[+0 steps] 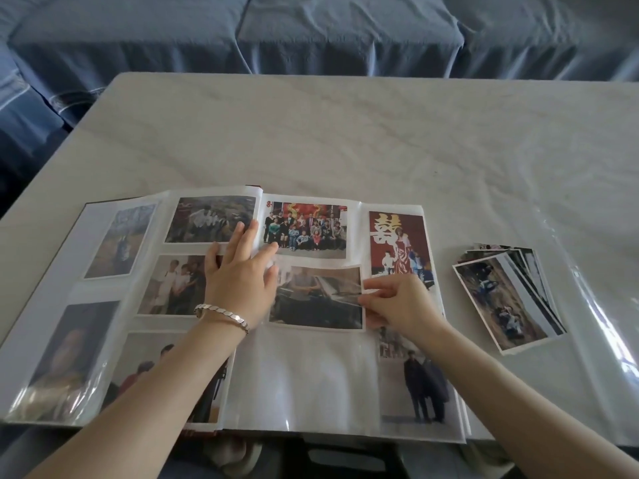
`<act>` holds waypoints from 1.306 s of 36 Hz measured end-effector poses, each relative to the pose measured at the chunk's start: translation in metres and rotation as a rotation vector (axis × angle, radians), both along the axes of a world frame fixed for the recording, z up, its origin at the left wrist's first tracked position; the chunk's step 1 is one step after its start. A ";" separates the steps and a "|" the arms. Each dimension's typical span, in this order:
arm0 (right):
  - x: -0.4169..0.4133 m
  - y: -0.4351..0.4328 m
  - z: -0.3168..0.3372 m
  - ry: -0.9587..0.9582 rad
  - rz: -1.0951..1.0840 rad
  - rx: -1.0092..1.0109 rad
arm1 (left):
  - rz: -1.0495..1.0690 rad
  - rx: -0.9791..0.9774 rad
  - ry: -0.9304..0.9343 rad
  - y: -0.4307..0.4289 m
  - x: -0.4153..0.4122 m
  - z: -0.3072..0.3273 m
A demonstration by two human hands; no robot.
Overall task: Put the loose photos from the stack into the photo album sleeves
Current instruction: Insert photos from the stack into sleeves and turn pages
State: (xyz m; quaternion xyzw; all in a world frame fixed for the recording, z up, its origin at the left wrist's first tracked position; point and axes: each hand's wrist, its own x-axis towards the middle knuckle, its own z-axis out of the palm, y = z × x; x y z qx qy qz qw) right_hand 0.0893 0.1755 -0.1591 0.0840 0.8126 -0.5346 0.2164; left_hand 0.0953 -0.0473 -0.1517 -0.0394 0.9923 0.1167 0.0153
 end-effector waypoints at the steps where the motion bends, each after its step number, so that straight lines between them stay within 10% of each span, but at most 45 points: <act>1: 0.001 0.001 0.000 0.020 -0.002 0.019 | -0.001 -0.005 -0.004 0.000 0.000 0.000; 47: 0.023 -0.024 0.003 0.270 -0.001 0.223 | -0.008 -0.012 0.054 -0.002 0.000 -0.007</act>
